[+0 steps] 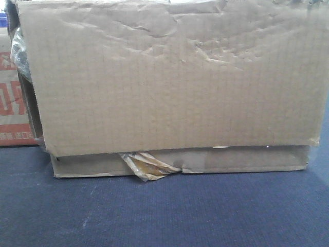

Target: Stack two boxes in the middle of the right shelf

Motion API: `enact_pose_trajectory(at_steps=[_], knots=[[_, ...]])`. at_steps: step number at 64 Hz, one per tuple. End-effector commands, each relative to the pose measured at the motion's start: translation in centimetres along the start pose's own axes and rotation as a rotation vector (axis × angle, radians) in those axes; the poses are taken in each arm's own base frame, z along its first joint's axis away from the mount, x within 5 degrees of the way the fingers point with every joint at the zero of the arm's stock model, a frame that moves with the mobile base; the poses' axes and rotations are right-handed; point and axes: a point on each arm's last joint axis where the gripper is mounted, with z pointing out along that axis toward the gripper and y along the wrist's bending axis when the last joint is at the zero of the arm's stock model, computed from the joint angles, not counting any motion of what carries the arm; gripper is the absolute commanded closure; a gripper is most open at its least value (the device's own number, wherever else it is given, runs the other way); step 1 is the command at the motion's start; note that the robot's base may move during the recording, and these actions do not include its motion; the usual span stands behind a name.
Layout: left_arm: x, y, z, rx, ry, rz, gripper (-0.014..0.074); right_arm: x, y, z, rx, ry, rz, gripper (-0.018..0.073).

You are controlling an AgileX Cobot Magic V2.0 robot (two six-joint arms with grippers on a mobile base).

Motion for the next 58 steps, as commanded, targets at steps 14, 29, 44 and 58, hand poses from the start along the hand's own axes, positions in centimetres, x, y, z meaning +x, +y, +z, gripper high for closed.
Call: enact_pose_trajectory(at_steps=[14, 29, 44, 58], knots=[[-0.26, -0.01, -0.04, 0.001, -0.02, -0.006, 0.0708, -0.19, -0.04, -0.03, 0.006, -0.023, -0.008, 0.0713], [-0.26, -0.01, -0.04, 0.001, -0.02, -0.006, 0.0708, -0.19, -0.04, -0.03, 0.006, -0.023, -0.008, 0.0713], [-0.49, -0.02, -0.05, 0.002, -0.045, -0.006, 0.0708, -0.19, -0.04, -0.03, 0.006, -0.023, -0.008, 0.0713], [-1.12, -0.05, -0.1, 0.006, -0.115, -0.006, 0.0708, -0.3, -0.06, -0.03, 0.01, -0.035, -0.009, 0.0713]])
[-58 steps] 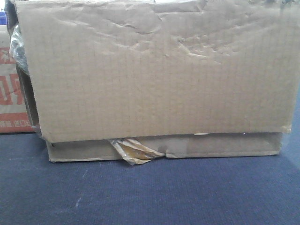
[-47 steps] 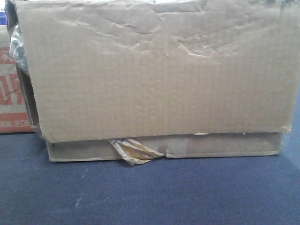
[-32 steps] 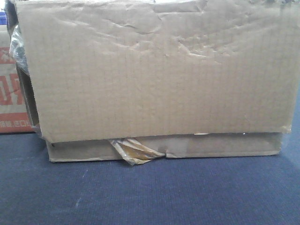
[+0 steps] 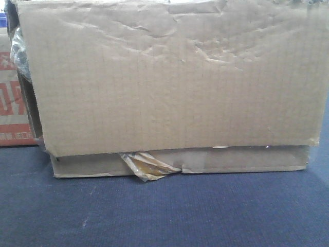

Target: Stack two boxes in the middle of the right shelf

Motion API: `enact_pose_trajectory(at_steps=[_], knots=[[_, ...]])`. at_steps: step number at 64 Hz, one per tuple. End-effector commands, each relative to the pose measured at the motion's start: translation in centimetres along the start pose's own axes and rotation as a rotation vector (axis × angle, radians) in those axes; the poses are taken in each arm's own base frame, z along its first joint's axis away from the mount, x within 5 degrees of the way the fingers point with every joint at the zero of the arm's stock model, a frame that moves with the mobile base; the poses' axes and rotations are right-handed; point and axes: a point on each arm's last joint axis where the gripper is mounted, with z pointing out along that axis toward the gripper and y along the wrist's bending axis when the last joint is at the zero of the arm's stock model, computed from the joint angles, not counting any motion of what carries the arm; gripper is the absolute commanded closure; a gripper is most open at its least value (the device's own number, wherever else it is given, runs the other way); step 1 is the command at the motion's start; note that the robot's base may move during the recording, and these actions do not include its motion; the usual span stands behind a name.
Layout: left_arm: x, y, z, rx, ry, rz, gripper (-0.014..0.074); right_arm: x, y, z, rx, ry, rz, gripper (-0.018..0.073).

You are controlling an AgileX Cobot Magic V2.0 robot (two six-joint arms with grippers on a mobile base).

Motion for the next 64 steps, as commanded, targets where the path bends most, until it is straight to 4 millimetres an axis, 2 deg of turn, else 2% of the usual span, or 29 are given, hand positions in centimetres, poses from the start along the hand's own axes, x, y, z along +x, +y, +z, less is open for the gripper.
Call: enact_pose_trajectory(at_steps=[1, 12, 17, 26, 32, 38, 41, 47, 51, 58, 64], knots=[[-0.7, 0.0, -0.1, 0.003, -0.064, -0.006, 0.0708, -0.4, -0.1, 0.0, 0.01, -0.042, -0.009, 0.0713], [-2.3, -0.1, -0.3, 0.012, -0.242, -0.006, 0.0708, -1.9, -0.1, -0.2, 0.016, -0.17, -0.009, 0.0713], [-4.8, -0.2, -0.8, 0.013, -0.297, -0.006, 0.0708, -5.1, 0.1, -0.9, 0.009, -0.237, -0.009, 0.0713], [-10.8, -0.2, -2.8, 0.009, -0.352, -0.006, 0.0708, -11.5, 0.5, -3.4, -0.004, -0.383, -0.011, 0.0713], [-14.6, -0.3, -3.6, 0.003, -0.313, -0.007, 0.0694, -14.8, 0.7, -3.8, -0.012, -0.36, -0.013, 0.0682], [-18.5, -0.3, -4.1, -0.003, -0.257, -0.007, 0.0582, -18.1, 0.9, -3.2, -0.017, -0.329, -0.015, 0.0539], [-19.6, -0.3, -3.9, -0.011, -0.204, 0.001, 0.0489, -19.5, 1.0, -2.8, -0.017, -0.327, -0.015, 0.0449], [-21.4, -0.2, -2.6, -0.02, -0.073, 0.002, 0.0301, -21.2, 1.0, -0.7, -0.015, -0.287, -0.014, 0.0233], [-21.6, -0.2, -1.5, -0.024, 0.0, 0.001, 0.0192, -21.9, 1.0, 0.8, -0.013, -0.268, -0.014, 0.0135], [-21.5, -0.4, 0.4, 0.006, 0.056, -0.011, 0.0057, -21.8, 1.0, 3.8, -0.007, -0.215, -0.012, 0.0007], [-21.1, -0.6, 1.8, 0.032, 0.121, -0.009, -0.0005, -21.2, 0.9, 5.8, -0.003, -0.159, -0.011, -0.0005]])
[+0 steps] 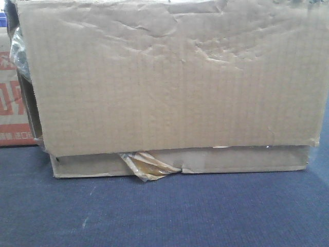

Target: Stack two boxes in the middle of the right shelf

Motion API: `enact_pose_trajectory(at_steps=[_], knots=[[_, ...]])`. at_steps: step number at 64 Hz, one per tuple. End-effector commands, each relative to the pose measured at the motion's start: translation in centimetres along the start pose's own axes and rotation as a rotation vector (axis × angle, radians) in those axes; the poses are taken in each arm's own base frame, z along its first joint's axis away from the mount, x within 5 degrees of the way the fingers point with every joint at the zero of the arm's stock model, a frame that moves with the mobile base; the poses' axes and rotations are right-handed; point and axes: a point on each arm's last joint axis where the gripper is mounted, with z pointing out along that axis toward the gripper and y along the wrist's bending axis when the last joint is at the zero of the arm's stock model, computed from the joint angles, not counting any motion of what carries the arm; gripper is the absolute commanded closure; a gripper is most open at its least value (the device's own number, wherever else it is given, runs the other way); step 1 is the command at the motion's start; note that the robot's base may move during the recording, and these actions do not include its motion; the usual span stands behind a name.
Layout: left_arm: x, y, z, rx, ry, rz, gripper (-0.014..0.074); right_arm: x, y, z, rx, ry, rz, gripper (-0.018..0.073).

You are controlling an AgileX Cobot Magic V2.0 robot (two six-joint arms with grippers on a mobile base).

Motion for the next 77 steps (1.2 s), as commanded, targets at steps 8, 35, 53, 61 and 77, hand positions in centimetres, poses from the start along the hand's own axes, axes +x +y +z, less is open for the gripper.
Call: enact_pose_trajectory(at_steps=[8, 35, 53, 61, 77], knots=[[0.4, -0.4, 3.2, 0.032, 0.179, -0.001, -0.0005, 1.3, -0.2, 2.4, 0.008, 0.099, -0.008, 0.0], [-0.8, -0.1, 16.8, 0.008, 0.766, 0.136, -0.0005, 1.7, 0.0, 2.8, -0.003, 0.18, -0.007, 0.0], [0.6, 4.5, 23.8, -0.01, 0.92, 0.121, -0.0005, 1.8, 0.6, 3.0, -0.049, 0.191, -0.001, 0.0], [3.4, 5.5, 26.7, -0.008, 0.99, 0.121, -0.0005, 1.9, 0.6, 3.0, -0.049, 0.193, -0.001, 0.0], [8.5, 6.3, 30.5, 0.011, 1.121, 0.097, -0.0003, 1.9, 0.6, 3.1, -0.049, 0.195, -0.001, 0.0]])
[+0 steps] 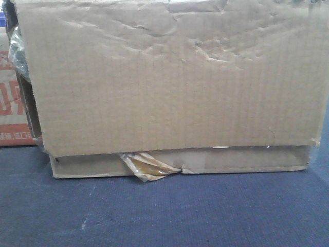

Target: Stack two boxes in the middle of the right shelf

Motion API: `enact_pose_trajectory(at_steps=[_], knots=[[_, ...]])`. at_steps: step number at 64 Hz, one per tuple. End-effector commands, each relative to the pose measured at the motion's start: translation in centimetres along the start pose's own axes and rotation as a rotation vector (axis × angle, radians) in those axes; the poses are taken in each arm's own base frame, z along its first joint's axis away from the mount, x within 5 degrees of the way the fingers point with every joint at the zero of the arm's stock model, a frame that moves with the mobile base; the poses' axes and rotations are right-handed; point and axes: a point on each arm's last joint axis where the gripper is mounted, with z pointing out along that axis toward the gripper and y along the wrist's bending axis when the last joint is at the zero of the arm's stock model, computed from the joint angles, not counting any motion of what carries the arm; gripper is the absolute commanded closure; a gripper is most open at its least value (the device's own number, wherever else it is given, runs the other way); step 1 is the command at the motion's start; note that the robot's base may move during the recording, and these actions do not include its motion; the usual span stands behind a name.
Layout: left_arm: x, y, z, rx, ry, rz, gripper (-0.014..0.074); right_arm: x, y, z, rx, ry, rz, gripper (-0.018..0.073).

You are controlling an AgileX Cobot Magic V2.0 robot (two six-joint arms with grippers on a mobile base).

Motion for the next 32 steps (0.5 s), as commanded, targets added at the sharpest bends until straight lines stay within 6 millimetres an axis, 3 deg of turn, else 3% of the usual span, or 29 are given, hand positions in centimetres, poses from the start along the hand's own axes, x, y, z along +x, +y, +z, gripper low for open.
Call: enact_pose_trajectory(at_steps=[1, 10, 19, 28, 32], knots=[[-0.4, 0.1, 1.2, 0.012, 0.008, 0.001, -0.0003, -0.3, 0.0, 0.1, 0.001, -0.014, -0.008, 0.0], [-0.5, 0.1, 2.3, 0.022, 0.028, -0.003, 0.0065, -0.3, 0.0, 0.1, 0.001, -0.014, -0.008, 0.0], [-0.5, 0.1, 2.3, 0.023, 0.028, -0.003, 0.033, -0.3, 0.0, 0.1, 0.001, -0.014, -0.008, 0.0], [-0.5, 0.1, 2.3, 0.024, 0.03, -0.003, 0.0706, -0.3, 0.0, 0.1, 0.001, -0.014, -0.008, 0.0], [-0.5, 0.1, 2.3, 0.024, 0.032, -0.003, 0.0708, -0.3, 0.0, 0.1, 0.001, -0.014, -0.008, 0.0]])
